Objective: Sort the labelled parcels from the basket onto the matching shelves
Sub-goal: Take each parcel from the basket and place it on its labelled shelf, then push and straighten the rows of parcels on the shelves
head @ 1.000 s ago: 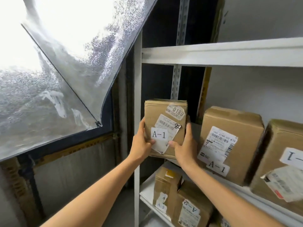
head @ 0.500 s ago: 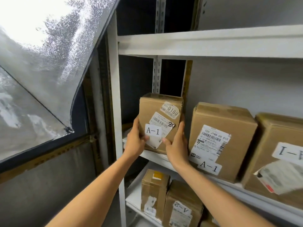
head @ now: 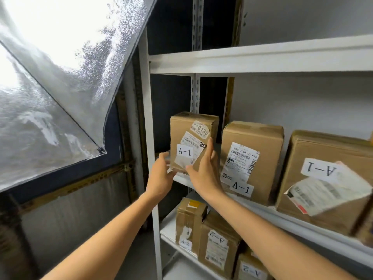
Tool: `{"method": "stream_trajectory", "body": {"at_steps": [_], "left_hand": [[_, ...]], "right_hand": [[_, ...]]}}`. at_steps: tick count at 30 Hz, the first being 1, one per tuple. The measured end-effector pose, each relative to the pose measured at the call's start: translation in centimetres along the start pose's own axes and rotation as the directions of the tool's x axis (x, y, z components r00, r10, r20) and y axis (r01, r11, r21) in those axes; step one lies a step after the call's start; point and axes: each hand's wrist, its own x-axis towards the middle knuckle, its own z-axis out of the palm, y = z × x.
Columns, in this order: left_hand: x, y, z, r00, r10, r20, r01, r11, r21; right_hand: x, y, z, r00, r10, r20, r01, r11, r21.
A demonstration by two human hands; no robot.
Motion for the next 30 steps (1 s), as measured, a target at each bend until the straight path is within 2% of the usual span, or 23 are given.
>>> {"method": "stream_trajectory", "body": {"at_steps": [3,6,9,14,21,25,30], "left_hand": [[-2.6,2.4,-0.9,0.998,0.045,0.045,-0.050,0.993,0.111],[-5.3,5.5,-1.2,0.989,0.113,0.094,-0.133,0.963,0.234],[-8.9,9.4,-0.6,0.974,0.170,0.146,-0.208,0.928,0.308],[-15.1,15.8,1.8,0.939,0.237,0.247,-0.321,0.863,0.389],[-22.6,22.5,6.8,0.898,0.246,0.366,-0.384,0.843,0.377],[-24.8,26.0,9.1,0.862,0.261,0.435,-0.436,0.819,0.372],[-26.8,30.3,11.8,0.782,0.342,0.521,-0.544,0.782,0.303]], "right_hand": [[-2.0,-0.4,-2.7,0.996,-0.063,0.069,0.063,0.998,-0.005],[-4.5,-0.2,-7.0,0.989,-0.062,0.138,0.082,0.986,-0.147],[-7.0,0.8,-12.0,0.989,-0.065,0.130,0.098,0.959,-0.265],[-11.4,3.0,-20.9,0.978,0.027,0.206,0.061,0.910,-0.410],[-18.0,6.5,-31.3,0.969,0.058,0.240,0.080,0.846,-0.527],[-20.0,8.1,-36.9,0.959,0.154,0.237,0.025,0.790,-0.613],[-22.8,9.6,-42.5,0.947,0.269,0.175,-0.084,0.733,-0.675]]}}
